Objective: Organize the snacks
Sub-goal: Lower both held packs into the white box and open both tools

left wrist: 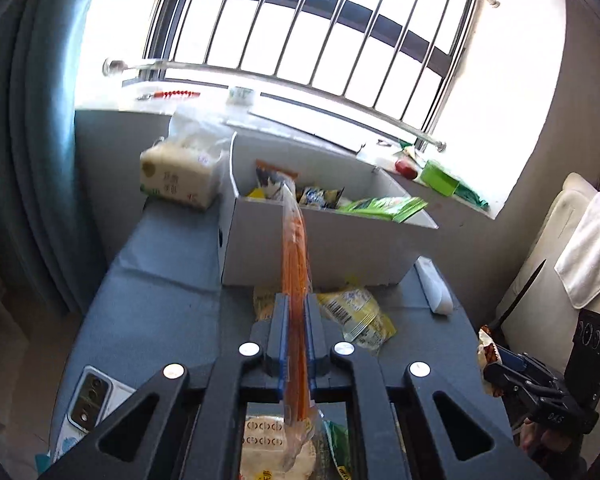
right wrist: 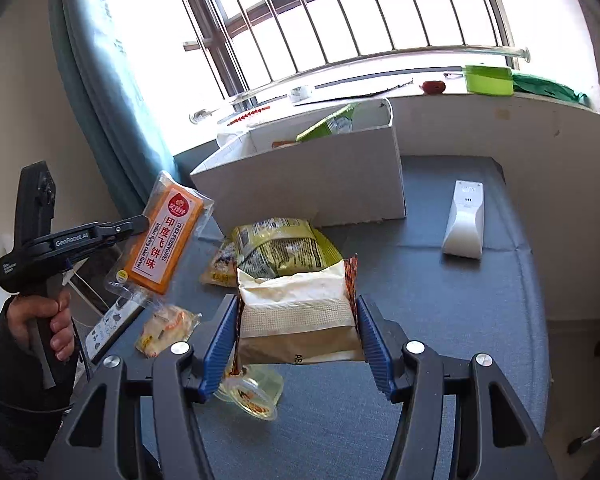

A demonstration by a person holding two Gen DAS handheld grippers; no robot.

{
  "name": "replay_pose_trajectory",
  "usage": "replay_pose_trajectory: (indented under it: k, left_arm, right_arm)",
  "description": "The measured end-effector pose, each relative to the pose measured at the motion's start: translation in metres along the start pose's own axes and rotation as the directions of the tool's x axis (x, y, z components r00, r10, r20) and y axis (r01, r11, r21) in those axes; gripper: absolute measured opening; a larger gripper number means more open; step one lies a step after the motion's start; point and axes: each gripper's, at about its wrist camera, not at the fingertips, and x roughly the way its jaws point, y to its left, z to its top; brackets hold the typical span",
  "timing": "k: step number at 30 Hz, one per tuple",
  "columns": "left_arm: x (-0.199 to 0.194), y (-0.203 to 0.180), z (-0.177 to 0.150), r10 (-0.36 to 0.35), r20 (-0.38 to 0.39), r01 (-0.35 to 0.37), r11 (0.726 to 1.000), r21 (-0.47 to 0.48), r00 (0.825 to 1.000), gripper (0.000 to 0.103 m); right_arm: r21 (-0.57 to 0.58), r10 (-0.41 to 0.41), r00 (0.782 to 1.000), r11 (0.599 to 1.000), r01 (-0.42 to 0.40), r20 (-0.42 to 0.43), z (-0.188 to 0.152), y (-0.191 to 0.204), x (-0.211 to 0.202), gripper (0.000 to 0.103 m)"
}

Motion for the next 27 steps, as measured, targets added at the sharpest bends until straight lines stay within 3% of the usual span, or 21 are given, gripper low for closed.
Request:
replay_pose_trajectory:
  k: [8, 12, 17, 19, 20, 21, 22, 23, 24, 27]
  left_arm:
    - [-0.014, -0.016, 0.079, -0.017, 0.113, 0.007, 0.996, 0.090, 0.993, 0.007]
    - [0.007, -0.020, 0.130, -0.009, 0.142, -0.004, 0.996, 0.094, 0.990, 0.007]
    - [0.050, -0.020, 0.172, 0.027, 0.121, -0.039, 0.995, 0.095, 0.992, 0.007]
    - [0.071, -0.018, 0.180, 0.049, 0.085, -0.059, 0.992, 0.110, 0.995, 0.013]
    - [0.081, -0.016, 0.182, 0.067, 0.060, -0.073, 0.991, 0.108, 0.996, 0.013]
    - [0.092, -0.012, 0.183, 0.096, 0.024, -0.098, 0.991, 0.095, 0.995, 0.036]
    - [0.101, -0.006, 0.182, 0.118, -0.018, -0.116, 0.991, 0.073, 0.993, 0.077]
    - [0.106, 0.000, 0.179, 0.114, -0.042, -0.112, 0.992, 0.050, 0.993, 0.094]
    - [0.107, 0.003, 0.176, 0.092, -0.050, -0.089, 0.995, 0.043, 0.995, 0.103]
    - [0.106, 0.003, 0.162, 0.085, -0.074, -0.081, 0.995, 0.054, 0.994, 0.103]
  right_arm:
    - [-0.099, 0.002, 0.994, 0.995, 0.009, 0.111, 0.087, 0.030, 0.008, 0.063]
    - [-0.080, 0.015, 0.990, 0.997, -0.004, 0.137, 0.150, 0.032, 0.033, 0.063]
    - [-0.037, -0.055, 0.993, 0.998, 0.059, 0.103, 0.213, 0.015, 0.079, 0.064]
    - [0.000, -0.068, 0.995, 0.998, 0.068, 0.077, 0.227, 0.001, 0.095, 0.070]
    - [0.019, -0.065, 0.996, 0.998, 0.064, 0.053, 0.231, -0.006, 0.103, 0.081]
    - [0.037, -0.081, 0.996, 0.996, 0.079, 0.043, 0.234, -0.012, 0.109, 0.099]
    - [0.048, -0.120, 0.992, 0.992, 0.117, 0.044, 0.234, -0.017, 0.113, 0.103]
    - [0.052, -0.159, 0.986, 0.986, 0.157, 0.046, 0.232, -0.021, 0.113, 0.103]
    - [0.060, -0.193, 0.980, 0.980, 0.191, 0.047, 0.230, -0.025, 0.112, 0.103]
    - [0.099, -0.170, 0.983, 0.982, 0.163, 0.067, 0.221, -0.033, 0.101, 0.103]
